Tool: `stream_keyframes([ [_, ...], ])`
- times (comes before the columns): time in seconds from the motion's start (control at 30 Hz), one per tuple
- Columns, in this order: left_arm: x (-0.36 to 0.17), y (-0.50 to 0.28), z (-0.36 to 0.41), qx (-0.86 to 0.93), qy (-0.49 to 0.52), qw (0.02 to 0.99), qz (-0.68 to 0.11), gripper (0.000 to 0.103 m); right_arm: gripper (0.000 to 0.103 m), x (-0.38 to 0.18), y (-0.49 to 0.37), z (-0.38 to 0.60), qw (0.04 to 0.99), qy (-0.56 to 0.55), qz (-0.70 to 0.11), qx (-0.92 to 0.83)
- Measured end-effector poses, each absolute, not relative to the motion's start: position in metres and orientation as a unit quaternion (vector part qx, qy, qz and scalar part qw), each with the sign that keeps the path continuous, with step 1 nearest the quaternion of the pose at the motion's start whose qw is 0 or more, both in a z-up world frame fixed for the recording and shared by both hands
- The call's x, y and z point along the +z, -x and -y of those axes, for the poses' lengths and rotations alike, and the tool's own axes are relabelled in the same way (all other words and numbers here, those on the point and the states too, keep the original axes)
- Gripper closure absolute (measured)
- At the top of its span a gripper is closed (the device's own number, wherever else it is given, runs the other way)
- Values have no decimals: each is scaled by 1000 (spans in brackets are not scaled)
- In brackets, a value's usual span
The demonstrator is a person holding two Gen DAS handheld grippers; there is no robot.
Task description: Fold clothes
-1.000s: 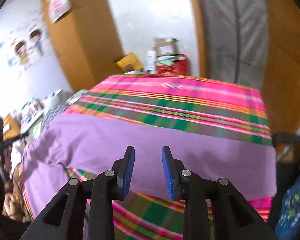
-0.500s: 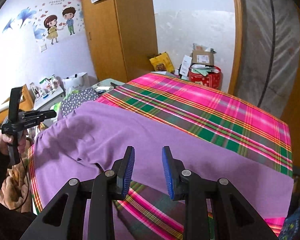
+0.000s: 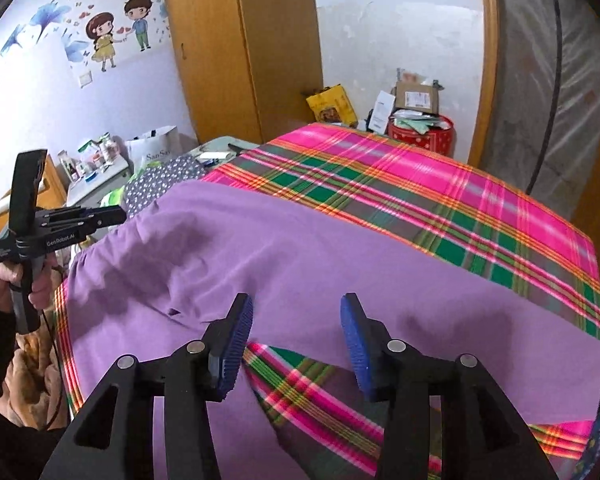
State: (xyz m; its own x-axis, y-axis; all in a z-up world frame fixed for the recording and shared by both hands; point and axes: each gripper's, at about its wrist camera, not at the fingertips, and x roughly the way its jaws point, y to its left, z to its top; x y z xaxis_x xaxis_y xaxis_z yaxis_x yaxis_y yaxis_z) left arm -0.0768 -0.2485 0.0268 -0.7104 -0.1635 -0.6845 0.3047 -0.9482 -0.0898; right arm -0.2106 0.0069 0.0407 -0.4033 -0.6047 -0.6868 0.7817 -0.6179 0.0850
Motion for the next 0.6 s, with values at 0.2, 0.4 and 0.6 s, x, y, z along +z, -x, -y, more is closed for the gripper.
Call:
stream_keyframes([
  [0.2, 21, 78, 254, -915, -368, 119, -114, 87, 56, 31, 205, 12, 422, -362, -125, -822],
  [0.4, 3, 72, 276, -902, -387, 126, -143, 87, 56, 12, 197, 25, 425, -386, -118, -810],
  [0.6, 15, 61, 323, -895, -379, 176, -159, 87, 56, 13, 200, 27, 422, -382, -122, -813],
])
